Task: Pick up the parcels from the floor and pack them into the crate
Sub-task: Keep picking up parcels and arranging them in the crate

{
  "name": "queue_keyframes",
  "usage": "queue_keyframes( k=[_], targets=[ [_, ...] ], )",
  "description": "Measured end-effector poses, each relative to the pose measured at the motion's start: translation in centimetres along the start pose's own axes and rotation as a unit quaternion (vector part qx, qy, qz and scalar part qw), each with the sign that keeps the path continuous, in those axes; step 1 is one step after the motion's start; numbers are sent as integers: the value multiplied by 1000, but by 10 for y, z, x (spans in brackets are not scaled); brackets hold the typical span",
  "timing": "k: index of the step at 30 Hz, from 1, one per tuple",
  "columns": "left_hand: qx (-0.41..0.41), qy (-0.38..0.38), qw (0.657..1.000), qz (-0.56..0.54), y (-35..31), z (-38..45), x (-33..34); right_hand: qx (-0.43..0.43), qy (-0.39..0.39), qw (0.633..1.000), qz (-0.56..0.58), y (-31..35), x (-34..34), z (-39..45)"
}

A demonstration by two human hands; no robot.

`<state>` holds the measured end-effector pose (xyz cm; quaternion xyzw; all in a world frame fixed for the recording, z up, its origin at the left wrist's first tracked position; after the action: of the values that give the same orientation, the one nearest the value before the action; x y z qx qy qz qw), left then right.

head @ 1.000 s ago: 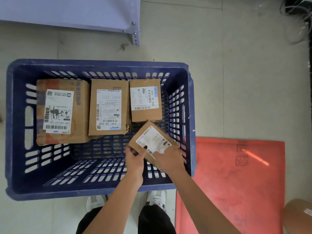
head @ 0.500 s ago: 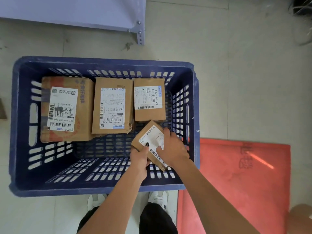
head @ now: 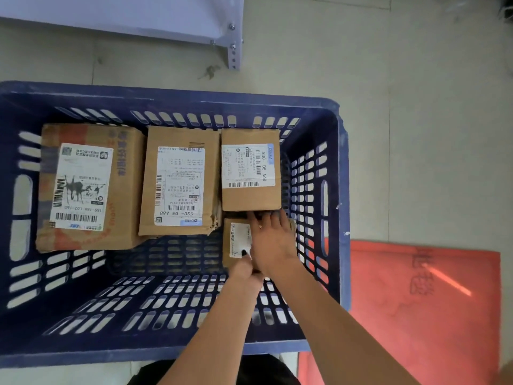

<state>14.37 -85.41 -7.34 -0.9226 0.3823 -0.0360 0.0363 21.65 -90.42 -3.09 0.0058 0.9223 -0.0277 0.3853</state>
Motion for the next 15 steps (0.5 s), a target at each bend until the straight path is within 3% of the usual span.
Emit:
queue_keyframes(
  k=[5,9,15],
  targets=[
    [-6,-9,1000,-5,10,6,9,0,-96,995,25,-6,14,-9],
    [23,-21,999,-12,7,11,12,0,-15,998,67,-16,34,-9],
    [38,12,998,40,1,10,7,17,26,995,98,-17,34,-13]
  ],
)
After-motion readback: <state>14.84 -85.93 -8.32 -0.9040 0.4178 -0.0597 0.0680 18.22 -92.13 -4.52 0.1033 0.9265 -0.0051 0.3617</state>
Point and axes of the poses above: each hand's wrist, its own z-axis towards the middle knuckle, its own x-axis out of the palm, y = z × x, the point moved 6 cm from there along z, towards the middle knuckle, and after that the axes turned 9 degrees about x, right-handed, at the moved point
